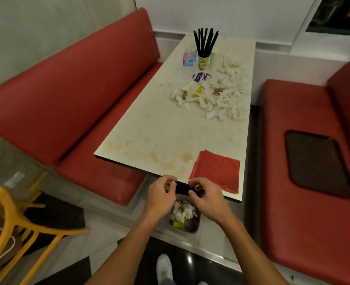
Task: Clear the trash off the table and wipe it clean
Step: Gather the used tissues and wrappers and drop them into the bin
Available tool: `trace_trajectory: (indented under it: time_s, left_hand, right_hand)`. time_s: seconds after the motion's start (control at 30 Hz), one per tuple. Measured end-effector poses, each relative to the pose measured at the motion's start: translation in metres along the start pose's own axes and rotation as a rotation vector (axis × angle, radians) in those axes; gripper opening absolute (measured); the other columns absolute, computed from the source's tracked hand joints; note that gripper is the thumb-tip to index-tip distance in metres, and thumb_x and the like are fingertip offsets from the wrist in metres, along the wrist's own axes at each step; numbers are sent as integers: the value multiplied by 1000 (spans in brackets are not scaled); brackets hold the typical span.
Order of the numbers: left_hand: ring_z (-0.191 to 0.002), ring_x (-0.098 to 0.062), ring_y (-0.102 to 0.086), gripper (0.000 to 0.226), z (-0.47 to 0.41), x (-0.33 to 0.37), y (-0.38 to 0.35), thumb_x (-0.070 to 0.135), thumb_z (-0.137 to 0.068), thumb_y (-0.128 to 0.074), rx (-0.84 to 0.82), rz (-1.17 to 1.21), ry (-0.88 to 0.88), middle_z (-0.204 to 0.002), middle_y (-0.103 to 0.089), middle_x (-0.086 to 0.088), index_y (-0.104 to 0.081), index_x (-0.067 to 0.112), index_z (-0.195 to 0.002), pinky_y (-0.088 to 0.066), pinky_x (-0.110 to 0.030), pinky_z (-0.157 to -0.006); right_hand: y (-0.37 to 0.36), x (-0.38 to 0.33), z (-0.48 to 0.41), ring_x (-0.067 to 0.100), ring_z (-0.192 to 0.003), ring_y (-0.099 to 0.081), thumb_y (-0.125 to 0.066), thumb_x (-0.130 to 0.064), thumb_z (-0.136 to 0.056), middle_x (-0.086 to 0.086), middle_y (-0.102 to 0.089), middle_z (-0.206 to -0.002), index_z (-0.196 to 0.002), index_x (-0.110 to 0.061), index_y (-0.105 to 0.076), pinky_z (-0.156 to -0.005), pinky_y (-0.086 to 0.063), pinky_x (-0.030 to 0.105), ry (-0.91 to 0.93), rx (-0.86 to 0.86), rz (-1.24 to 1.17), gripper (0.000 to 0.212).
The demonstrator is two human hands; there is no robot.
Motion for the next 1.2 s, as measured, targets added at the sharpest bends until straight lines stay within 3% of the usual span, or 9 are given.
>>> trace_trajectory:
  time_s: [0.1, 0.2, 0.37, 0.67, 0.83, 1.03, 1.2]
  left_hand:
    - [-92, 1, -64, 13, -28, 26, 11, 22, -103, -61, 0, 6, -34, -100, -71, 15, -71, 30, -108, -46, -8, -72]
    - [-95, 1, -64, 15, -61, 50, 18, 22, -104, -59, -17, 6, -73, -105, -70, 17, -71, 29, -111, -46, -10, -77]
    - [-97, -1, -64, 17, -115, 81, 28, 24, -105, -57, -41, 27, -125, -108, -70, 13, -69, 29, -115, -50, -19, -82]
    - [-95, -2, -64, 19, -183, 120, 2, 24, -105, -56, -81, 66, -149, -107, -70, 9, -69, 26, -119, -47, -17, -79]
    - [-96, 0, -63, 21, -217, 126, -30, 24, -106, -55, -106, 91, -119, -110, -69, 9, -68, 25, -121, -46, -14, -77]
    - [-93, 4, -61, 22, -263, 119, -58, 25, -106, -54, -104, 82, -32, -111, -68, 12, -68, 26, -123, -42, -5, -68]
    - [-90, 4, -62, 22, -301, 106, -75, 23, -105, -56, -62, 72, 38, -112, -69, 9, -68, 24, -123, -43, -2, -68]
  right_hand:
    - [20, -22, -24, 1, -103, -64, -69, -24, -95, -10, -68, -117, -127, -21, -68, -90, -55, 18, 24, 30, -12, 32]
    - [39, -38, -53, 2, -99, -65, -68, -25, -95, -9, -68, -117, -129, -22, -67, -81, -55, 16, 24, 69, -5, 34]
    - [64, -50, -97, 5, -102, -64, -67, -25, -95, -10, -68, -120, -130, -24, -67, -92, -56, 28, -9, 104, -8, 35]
    - [107, -35, -156, 11, -104, -62, -66, -20, -95, -9, -66, -121, -131, -23, -66, -88, -49, 24, -67, 210, 29, 36]
    - [123, -9, -201, 12, -102, -60, -68, -21, -95, -4, -65, -126, -134, -20, -64, -82, -40, 16, -109, 219, 71, 39]
    - [129, 35, -277, 27, -122, -61, -72, -21, -94, 8, -57, -144, -142, -13, -59, -107, -48, 39, -156, 206, 159, 51]
    - [126, 58, -333, 35, -128, -47, -72, -23, -93, 10, -56, -142, -145, -17, -59, -110, -41, 42, -116, 161, 390, 53]
Point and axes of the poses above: each hand's wrist, its own z-axis away from the middle knuckle, its own y-axis out of the back of the hand, x = y × z, the point moved 8 cm from there along -z, towards the middle knuckle
